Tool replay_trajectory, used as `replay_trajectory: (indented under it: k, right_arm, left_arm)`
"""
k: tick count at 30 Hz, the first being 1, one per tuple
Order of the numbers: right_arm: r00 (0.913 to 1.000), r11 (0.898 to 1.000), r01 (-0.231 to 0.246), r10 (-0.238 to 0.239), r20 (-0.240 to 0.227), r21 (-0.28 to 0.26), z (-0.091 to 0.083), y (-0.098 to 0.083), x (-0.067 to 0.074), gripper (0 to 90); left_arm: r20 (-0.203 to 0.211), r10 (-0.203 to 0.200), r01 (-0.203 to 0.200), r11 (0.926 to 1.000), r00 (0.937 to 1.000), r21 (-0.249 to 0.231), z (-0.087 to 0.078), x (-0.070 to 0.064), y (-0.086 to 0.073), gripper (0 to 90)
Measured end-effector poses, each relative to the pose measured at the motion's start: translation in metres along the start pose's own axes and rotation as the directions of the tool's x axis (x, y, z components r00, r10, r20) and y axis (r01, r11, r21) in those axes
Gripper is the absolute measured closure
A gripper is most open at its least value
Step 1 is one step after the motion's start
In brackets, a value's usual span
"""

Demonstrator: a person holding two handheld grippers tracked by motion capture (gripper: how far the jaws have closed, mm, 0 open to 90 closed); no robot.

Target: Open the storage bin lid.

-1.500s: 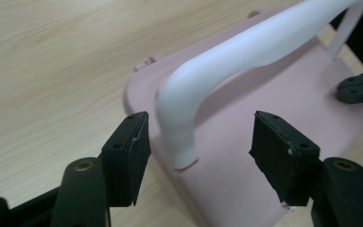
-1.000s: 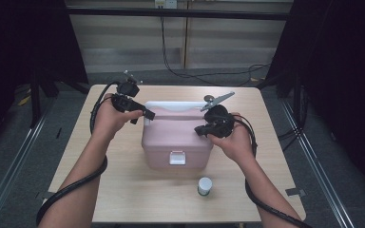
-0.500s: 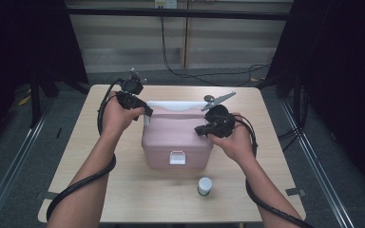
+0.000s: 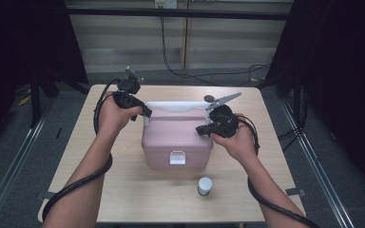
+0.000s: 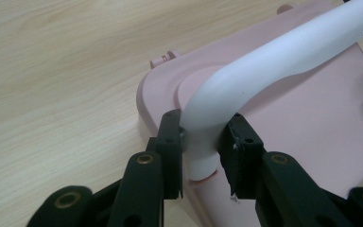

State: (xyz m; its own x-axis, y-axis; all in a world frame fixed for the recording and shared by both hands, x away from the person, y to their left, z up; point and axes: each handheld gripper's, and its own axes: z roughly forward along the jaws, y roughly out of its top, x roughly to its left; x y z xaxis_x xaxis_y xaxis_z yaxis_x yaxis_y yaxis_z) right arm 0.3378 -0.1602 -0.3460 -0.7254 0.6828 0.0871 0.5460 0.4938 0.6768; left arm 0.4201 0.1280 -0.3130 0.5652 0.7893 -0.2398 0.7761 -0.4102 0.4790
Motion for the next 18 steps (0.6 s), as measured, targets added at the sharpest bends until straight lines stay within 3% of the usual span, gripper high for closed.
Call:
replay_trajectory:
  k: [10, 18]
  right_arm:
    - [0.9991, 1.000, -0.030, 0.030, 0.030, -0.007, -0.025, -0.013, -0.015, 90.0]
    - [0.9987, 1.000, -0.020, 0.020, 0.047, 0.011, -0.034, -0.026, -0.024, 90.0]
  left_arm:
    - [0.017, -0.001, 0.001, 1.0000, 0.9999, -0.007, -0.008, 0.001, 0.003, 70.8]
    - [0.017, -0.012, 0.012, 0.9997, 0.9998, -0.023, -0.016, 0.002, 0.009, 70.8]
